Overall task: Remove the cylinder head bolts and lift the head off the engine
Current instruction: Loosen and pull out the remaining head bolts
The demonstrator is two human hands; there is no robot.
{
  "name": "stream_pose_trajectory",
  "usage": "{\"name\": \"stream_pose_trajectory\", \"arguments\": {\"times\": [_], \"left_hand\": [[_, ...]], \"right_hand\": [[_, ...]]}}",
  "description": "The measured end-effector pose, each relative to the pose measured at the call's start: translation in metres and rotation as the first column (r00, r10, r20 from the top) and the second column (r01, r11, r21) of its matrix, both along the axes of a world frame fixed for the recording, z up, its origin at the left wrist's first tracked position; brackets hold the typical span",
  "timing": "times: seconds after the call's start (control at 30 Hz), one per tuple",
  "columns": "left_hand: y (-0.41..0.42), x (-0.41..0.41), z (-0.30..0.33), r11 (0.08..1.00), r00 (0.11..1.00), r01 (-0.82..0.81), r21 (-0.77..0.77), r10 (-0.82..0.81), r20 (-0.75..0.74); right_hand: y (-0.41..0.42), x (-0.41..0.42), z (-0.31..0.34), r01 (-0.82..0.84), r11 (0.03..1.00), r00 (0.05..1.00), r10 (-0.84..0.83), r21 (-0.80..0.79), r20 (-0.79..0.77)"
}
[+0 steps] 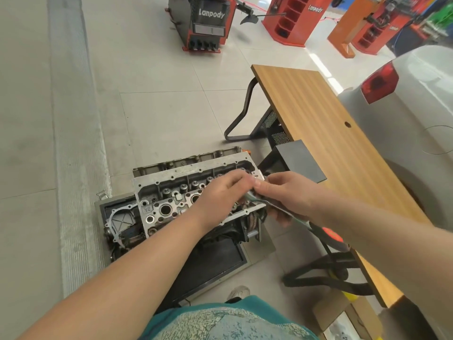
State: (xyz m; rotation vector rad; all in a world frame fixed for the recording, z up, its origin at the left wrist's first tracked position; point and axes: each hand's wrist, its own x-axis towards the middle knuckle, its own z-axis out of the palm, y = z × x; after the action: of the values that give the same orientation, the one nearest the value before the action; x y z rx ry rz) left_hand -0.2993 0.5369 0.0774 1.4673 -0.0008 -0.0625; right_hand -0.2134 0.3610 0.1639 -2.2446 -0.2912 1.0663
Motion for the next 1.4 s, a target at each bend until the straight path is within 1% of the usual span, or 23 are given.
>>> {"name": "stream_pose_trajectory", "arguments": {"times": [0.07, 0.1, 0.13, 0.17, 0.2, 0.23, 0.27, 0.3, 0.37, 0.4, 0.43, 0.47, 0.53, 0.63, 0.73, 0.8, 0.9, 1.0, 1.1, 1.17, 1.27, 1.37, 1.4], "left_hand": [[-0.003, 0.009, 0.006, 0.997, 1.0, 0.013, 0.078, -0.012, -0.02], [-0.004, 0.014, 0.009, 0.997, 1.0, 0.009, 0.081, -0.007, -0.026], [-0.004, 0.018, 0.012, 0.998, 0.999, -0.012, 0.059, 0.014, -0.038], [-0.004, 0.021, 0.013, 0.999, 0.998, -0.043, 0.029, 0.045, -0.051], [-0.003, 0.024, 0.015, 0.997, 0.996, -0.073, 0.014, 0.074, -0.055], [-0.004, 0.026, 0.016, 0.996, 0.994, -0.092, 0.016, 0.093, -0.049], [-0.005, 0.026, 0.015, 0.995, 0.994, -0.096, 0.026, 0.097, -0.04], [-0.007, 0.026, 0.014, 0.996, 0.995, -0.09, 0.029, 0.091, -0.034], [-0.013, 0.024, 0.013, 0.997, 0.995, -0.079, -0.016, 0.078, -0.06], [-0.015, 0.024, 0.013, 0.994, 0.992, -0.096, -0.061, 0.09, -0.09], [-0.015, 0.025, 0.014, 0.987, 0.987, -0.121, -0.104, 0.109, -0.118], [-0.014, 0.027, 0.015, 0.98, 0.982, -0.147, -0.132, 0.129, -0.136], [-0.012, 0.035, 0.013, 0.976, 0.977, -0.178, -0.126, 0.161, -0.141], [-0.011, 0.04, 0.008, 0.978, 0.975, -0.19, -0.08, 0.179, -0.131], [-0.018, 0.037, 0.002, 0.956, 0.952, -0.282, -0.074, 0.269, -0.147], [-0.025, 0.032, 0.001, 0.934, 0.93, -0.348, -0.078, 0.334, -0.153], [-0.033, 0.024, 0.006, 0.9, 0.902, -0.418, -0.127, 0.393, -0.18], [-0.035, 0.02, 0.013, 0.866, 0.872, -0.477, -0.147, 0.446, -0.202], [-0.04, 0.017, 0.015, 0.827, 0.833, -0.543, -0.148, 0.509, -0.217], [-0.043, 0.015, 0.016, 0.791, 0.803, -0.589, -0.166, 0.55, -0.23], [-0.046, 0.014, 0.018, 0.772, 0.79, -0.61, -0.18, 0.574, -0.215], [-0.058, 0.008, 0.016, 0.723, 0.748, -0.663, -0.193, 0.63, -0.209], [-0.065, 0.005, 0.015, 0.71, 0.733, -0.68, -0.183, 0.65, -0.202]], "right_hand": [[-0.006, -0.009, 0.001, 0.024, 0.998, 0.977, -0.01, -0.06, 0.211], [-0.014, -0.016, 0.0, 0.065, 0.993, 0.941, -0.028, -0.1, 0.336], [-0.024, -0.024, -0.002, 0.127, 0.98, 0.874, -0.037, -0.154, 0.484], [-0.036, -0.033, -0.007, 0.211, 0.957, 0.765, -0.034, -0.201, 0.643], [-0.048, -0.042, -0.013, 0.309, 0.932, 0.635, -0.053, -0.191, 0.771], [-0.059, -0.048, -0.02, 0.388, 0.915, 0.527, -0.123, -0.11, 0.841], [-0.068, -0.05, -0.027, 0.447, 0.894, 0.463, -0.241, 0.01, 0.853], [-0.074, -0.049, -0.035, 0.504, 0.851, 0.418, -0.392, 0.149, 0.82], [-0.076, -0.037, -0.042, 0.611, 0.672, 0.283, -0.679, 0.418, 0.677], [-0.073, -0.029, -0.042, 0.627, 0.581, 0.205, -0.766, 0.519, 0.609], [-0.071, -0.02, -0.04, 0.616, 0.517, 0.142, -0.815, 0.594, 0.562], [-0.068, -0.013, -0.039, 0.591, 0.486, 0.103, -0.838, 0.645, 0.536], [-0.066, -0.003, -0.039, 0.501, 0.508, 0.076, -0.833, 0.701, 0.549], [-0.074, -0.004, -0.045, 0.274, 0.653, 0.076, -0.746, 0.706, 0.661], [-0.098, -0.007, -0.056, -0.012, 0.814, 0.126, -0.575, 0.581, 0.808], [-0.111, -0.006, -0.064, -0.046, 0.863, 0.17, -0.49, 0.503, 0.855], [-0.119, -0.003, -0.069, -0.002, 0.858, 0.271, -0.494, 0.514, 0.826], [-0.115, 0.005, -0.067, -0.091, 0.816, 0.327, -0.517, 0.571, 0.791], [-0.113, 0.01, -0.066, -0.147, 0.79, 0.341, -0.524, 0.595, 0.78], [-0.112, 0.014, -0.068, -0.123, 0.768, 0.385, -0.547, 0.629, 0.743], [-0.107, 0.032, -0.065, -0.054, 0.737, 0.459, -0.581, 0.674, 0.672], [-0.088, 0.079, -0.052, 0.014, 0.74, 0.608, -0.54, 0.673, 0.581], [-0.075, 0.102, -0.047, 0.062, 0.735, 0.675, -0.53, 0.676, 0.514]]}}
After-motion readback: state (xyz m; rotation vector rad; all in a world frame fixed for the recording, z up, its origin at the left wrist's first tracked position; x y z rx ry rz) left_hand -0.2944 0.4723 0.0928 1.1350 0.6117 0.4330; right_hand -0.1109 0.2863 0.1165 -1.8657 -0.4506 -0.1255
